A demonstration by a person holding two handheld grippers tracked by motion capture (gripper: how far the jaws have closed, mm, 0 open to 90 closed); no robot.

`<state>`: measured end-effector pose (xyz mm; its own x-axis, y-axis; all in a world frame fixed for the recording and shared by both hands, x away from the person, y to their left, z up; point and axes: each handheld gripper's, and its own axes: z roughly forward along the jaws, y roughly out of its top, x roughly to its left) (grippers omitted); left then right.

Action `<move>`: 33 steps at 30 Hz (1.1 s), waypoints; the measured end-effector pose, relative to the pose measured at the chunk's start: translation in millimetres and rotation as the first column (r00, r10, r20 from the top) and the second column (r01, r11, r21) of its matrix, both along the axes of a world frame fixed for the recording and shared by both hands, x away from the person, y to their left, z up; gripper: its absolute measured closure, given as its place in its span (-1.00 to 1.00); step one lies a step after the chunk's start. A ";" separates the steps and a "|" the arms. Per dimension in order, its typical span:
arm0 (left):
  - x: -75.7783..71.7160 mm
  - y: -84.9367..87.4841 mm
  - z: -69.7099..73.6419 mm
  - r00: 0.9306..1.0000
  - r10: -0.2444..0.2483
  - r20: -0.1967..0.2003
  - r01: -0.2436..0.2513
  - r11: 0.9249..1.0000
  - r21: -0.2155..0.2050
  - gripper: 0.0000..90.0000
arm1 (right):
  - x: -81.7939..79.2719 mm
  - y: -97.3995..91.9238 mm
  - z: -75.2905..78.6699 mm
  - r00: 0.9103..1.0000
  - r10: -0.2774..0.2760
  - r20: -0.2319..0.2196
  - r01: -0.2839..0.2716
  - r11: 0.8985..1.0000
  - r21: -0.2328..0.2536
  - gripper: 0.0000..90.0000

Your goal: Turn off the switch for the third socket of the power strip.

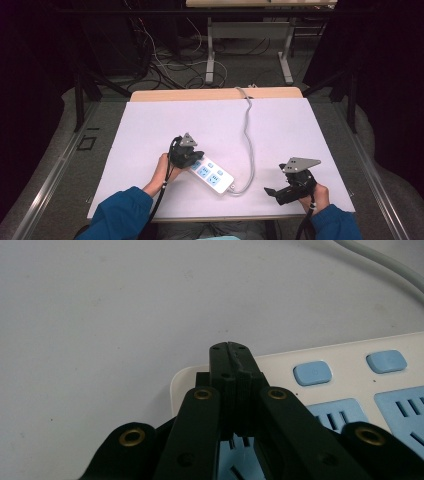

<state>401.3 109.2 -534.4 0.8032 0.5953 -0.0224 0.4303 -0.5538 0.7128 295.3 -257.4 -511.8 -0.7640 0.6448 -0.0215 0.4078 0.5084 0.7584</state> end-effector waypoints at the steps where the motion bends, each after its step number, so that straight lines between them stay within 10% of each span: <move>1: 0.3 0.4 -0.1 1.000 0.001 -0.004 -0.001 1.000 -0.003 1.00 | 0.0 0.1 0.1 1.000 0.002 -0.002 -0.002 1.000 0.000 -0.94; 33: 0.0 0.4 -1.6 1.000 0.005 0.027 -0.005 1.000 0.011 1.00 | 0.2 -0.1 0.0 1.000 0.000 0.001 0.000 1.000 -0.002 -0.93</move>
<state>401.3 109.6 -536.0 0.8006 0.5991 0.0059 0.4135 -0.5596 0.7183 295.5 -257.5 -511.9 -0.7640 0.6448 -0.0234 0.4074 0.5103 0.7574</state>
